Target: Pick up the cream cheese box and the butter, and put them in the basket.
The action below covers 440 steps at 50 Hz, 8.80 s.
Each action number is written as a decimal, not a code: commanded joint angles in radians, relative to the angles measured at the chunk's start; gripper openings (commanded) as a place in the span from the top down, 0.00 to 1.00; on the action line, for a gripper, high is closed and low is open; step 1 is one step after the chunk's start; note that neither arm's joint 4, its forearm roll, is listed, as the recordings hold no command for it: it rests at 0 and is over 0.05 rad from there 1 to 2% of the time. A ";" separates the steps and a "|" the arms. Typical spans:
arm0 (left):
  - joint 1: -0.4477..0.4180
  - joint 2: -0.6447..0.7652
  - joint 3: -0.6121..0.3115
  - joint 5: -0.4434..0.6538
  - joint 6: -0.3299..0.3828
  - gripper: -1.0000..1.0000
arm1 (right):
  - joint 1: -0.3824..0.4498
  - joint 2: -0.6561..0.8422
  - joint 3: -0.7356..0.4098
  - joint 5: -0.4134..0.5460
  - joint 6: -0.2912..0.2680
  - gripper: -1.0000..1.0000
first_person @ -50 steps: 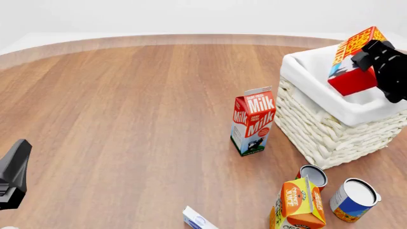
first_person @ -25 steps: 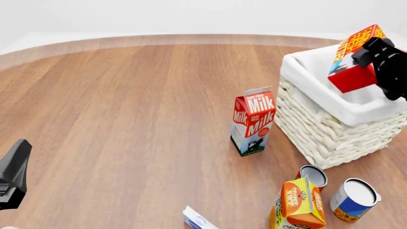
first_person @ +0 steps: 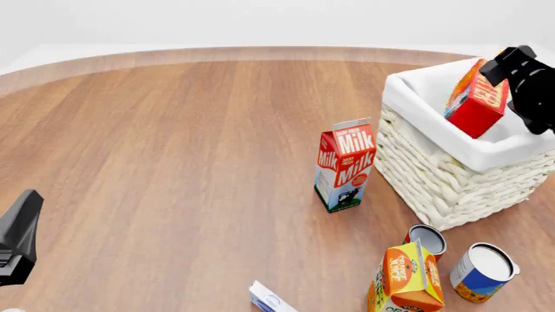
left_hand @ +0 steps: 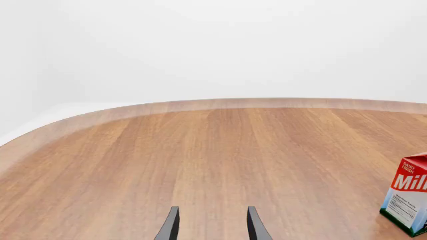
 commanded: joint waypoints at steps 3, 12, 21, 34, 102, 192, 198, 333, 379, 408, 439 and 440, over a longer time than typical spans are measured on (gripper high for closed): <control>0.000 0.000 0.000 0.000 0.000 0.00 | -0.012 0.012 -0.004 0.008 -0.006 0.00; 0.000 0.000 0.000 0.000 0.000 0.00 | -0.007 -0.011 -0.010 0.027 -0.012 0.00; 0.000 0.000 0.000 0.000 0.000 0.00 | 0.026 -0.059 -0.027 0.076 -0.023 0.00; 0.000 0.000 0.000 0.000 0.000 0.00 | 0.152 -0.203 -0.111 0.259 -0.080 0.00; 0.000 0.000 0.000 0.000 0.000 0.00 | 0.838 -0.022 -0.385 0.543 -0.428 0.00; 0.000 0.000 0.000 0.000 0.000 0.00 | 1.042 0.208 -0.286 0.453 -0.359 0.00; 0.000 0.000 0.000 0.000 0.000 0.00 | 1.068 0.222 -0.309 0.481 -0.370 0.00; 0.000 0.002 0.000 -0.002 0.000 0.00 | 1.121 0.312 -0.079 0.379 -0.268 0.00; 0.000 0.002 0.000 -0.001 0.000 0.00 | 1.141 0.362 -0.063 0.332 -0.240 0.00; 0.000 0.003 -0.001 -0.002 0.000 0.00 | 1.141 0.401 -0.038 0.283 -0.224 0.00; 0.000 0.003 0.000 -0.002 0.000 0.00 | 1.160 0.430 -0.011 0.236 -0.196 0.00; 0.000 0.003 0.000 -0.002 0.000 0.00 | 1.164 0.433 -0.011 0.234 -0.192 0.00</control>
